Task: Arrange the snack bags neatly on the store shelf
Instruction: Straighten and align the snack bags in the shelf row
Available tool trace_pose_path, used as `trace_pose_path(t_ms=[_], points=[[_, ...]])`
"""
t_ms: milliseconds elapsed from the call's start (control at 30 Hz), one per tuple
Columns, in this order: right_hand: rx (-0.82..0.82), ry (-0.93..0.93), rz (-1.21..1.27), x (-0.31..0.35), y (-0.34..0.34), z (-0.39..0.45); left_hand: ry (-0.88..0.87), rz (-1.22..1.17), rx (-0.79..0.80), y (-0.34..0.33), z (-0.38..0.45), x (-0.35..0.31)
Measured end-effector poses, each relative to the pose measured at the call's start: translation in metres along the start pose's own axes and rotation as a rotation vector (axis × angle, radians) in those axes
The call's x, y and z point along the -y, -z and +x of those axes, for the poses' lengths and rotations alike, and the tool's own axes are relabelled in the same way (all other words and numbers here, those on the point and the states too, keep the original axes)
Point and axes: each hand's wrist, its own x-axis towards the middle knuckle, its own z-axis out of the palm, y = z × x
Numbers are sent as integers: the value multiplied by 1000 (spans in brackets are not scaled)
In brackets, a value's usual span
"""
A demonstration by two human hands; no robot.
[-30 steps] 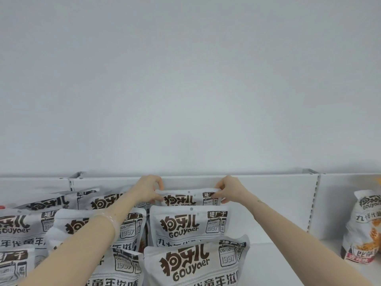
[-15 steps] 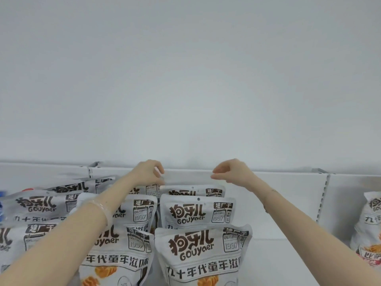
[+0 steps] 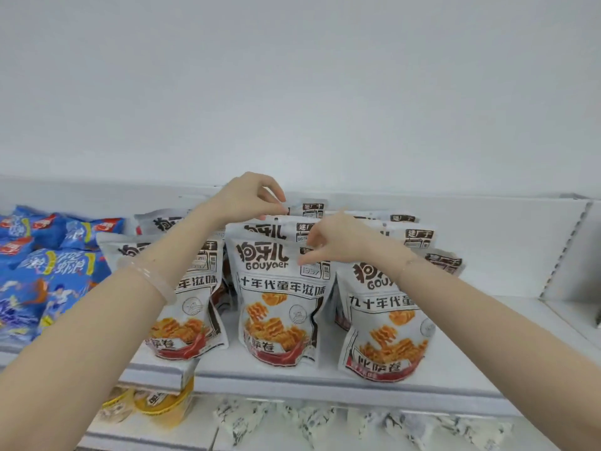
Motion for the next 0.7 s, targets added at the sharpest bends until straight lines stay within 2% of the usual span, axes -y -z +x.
trace_pose_path(t_ms=[67, 133, 233, 500, 567, 700], points=[[19, -64, -197, 13, -13, 7, -23, -37, -16, 10, -12, 11], [23, -136, -238, 18, -18, 13, -46, -65, -53, 19, -23, 24], [-33, -213, -58, 15, -22, 19, -68, -79, -138, 32, -35, 45], [-405, -356, 343, 20, 36, 5, -38, -275, -375, 32, -56, 74], [-496, -395, 464, 15, 55, -1, -14, -323, -346, 24, -59, 76], [-613, -361, 647, 9, 83, -8, -15, -260, -159, 4, -63, 84]])
